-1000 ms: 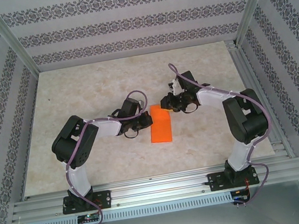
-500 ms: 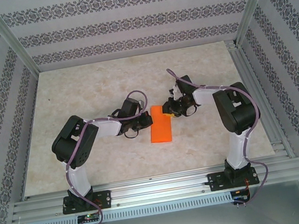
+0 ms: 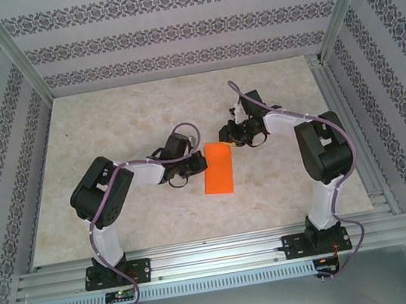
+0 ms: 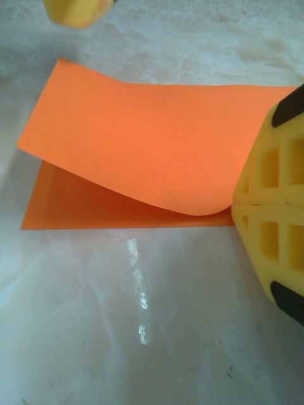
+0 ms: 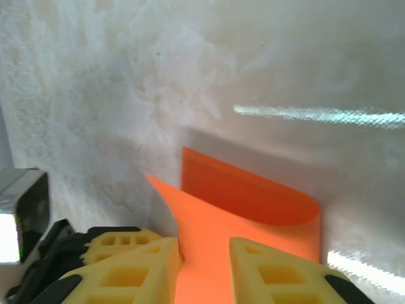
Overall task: Fold a paper plane with a square sheet of paper (pick it up from the middle)
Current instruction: Fold the square sheet of paper in half at the center of the table.
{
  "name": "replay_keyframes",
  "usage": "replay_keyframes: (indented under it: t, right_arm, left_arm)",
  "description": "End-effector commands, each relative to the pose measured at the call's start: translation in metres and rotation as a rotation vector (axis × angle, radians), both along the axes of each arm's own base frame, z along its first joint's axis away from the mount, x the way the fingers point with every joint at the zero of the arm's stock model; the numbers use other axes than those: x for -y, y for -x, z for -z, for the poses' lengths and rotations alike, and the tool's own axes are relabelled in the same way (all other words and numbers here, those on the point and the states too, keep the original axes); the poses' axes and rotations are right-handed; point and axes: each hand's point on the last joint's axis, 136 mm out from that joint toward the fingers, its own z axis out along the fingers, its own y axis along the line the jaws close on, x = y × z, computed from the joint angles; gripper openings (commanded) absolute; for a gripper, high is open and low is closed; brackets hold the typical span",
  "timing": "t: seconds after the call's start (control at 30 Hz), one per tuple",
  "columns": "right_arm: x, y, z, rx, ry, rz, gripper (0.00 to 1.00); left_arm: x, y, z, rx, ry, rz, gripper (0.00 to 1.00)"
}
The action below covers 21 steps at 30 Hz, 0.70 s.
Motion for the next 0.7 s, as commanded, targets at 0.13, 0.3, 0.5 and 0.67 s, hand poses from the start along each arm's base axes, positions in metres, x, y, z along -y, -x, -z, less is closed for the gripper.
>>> replay_keyframes:
  t: [0.13,0.3,0.5,0.67]
  right_arm:
    - [0.015,0.000,0.048,-0.074,0.105,0.015,0.29]
    - [0.017,-0.003,0.036,-0.052,0.106,0.007,0.30]
    - [0.007,-0.015,-0.013,0.038,0.018,0.011,0.29]
    - [0.008,-0.015,-0.006,0.024,0.028,0.019,0.28]
  left_arm:
    - [-0.010,0.009,0.021,-0.056,-0.055,0.008,0.00]
    - [-0.011,0.009,0.022,-0.057,-0.055,0.009,0.00]
    - [-0.010,0.009,0.021,-0.057,-0.052,0.009,0.00]
    - [-0.009,0.009,0.021,-0.057,-0.049,0.012,0.00]
